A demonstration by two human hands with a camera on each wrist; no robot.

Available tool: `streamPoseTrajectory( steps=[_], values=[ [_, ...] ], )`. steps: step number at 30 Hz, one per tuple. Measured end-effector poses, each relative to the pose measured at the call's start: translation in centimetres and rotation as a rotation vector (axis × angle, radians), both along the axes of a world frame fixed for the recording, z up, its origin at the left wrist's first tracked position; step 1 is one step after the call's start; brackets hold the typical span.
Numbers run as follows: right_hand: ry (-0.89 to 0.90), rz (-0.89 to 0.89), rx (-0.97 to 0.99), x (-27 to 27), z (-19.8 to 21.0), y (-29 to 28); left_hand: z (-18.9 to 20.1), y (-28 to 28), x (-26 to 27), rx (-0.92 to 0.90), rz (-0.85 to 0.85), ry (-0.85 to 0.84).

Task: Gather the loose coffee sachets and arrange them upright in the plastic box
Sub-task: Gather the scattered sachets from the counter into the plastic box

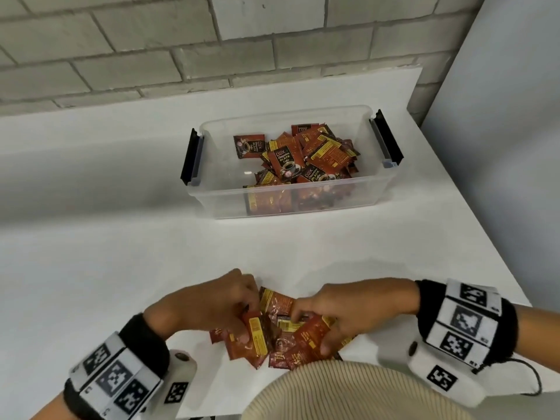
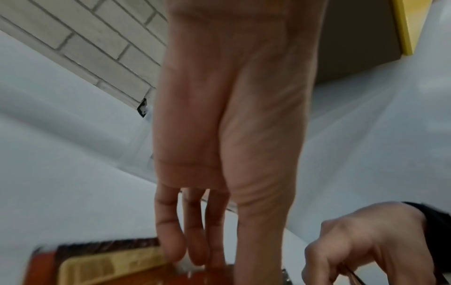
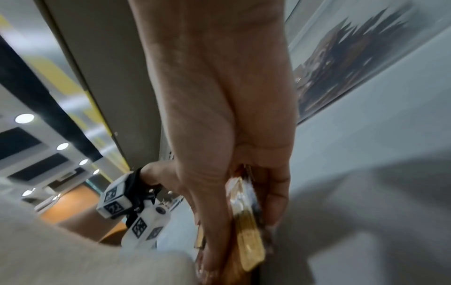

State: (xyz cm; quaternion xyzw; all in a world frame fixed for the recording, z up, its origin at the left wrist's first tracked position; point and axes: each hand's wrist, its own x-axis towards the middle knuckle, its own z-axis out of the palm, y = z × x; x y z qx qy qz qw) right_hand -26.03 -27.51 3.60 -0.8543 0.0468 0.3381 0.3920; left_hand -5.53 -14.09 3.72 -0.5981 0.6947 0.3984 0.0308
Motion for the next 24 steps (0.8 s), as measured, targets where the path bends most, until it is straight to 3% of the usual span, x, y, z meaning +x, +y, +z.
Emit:
streamPoseTrajectory(
  steps=[5,8,12,17,24],
  values=[
    [-0.044,0.119,-0.107,0.1,-0.4,1.3,-1.0,1.0,-0.6,-0.008,0.097,0.025],
    [-0.041,0.142,-0.114,0.1,-0.3,1.2,-0.3,1.0,0.0,0.040,0.211,0.133],
    [-0.001,0.050,-0.008,0.1,0.2,0.7,0.5,1.3,2.0,0.150,0.364,0.139],
    [-0.119,-0.036,0.001,1.6,0.4,0.7,0.7,1.9,4.3,0.085,0.349,-0.092],
    [-0.321,0.119,-0.322,3.5,-1.6,1.3,-0.9,1.8,3.1,0.072,0.317,-0.212]
  ],
)
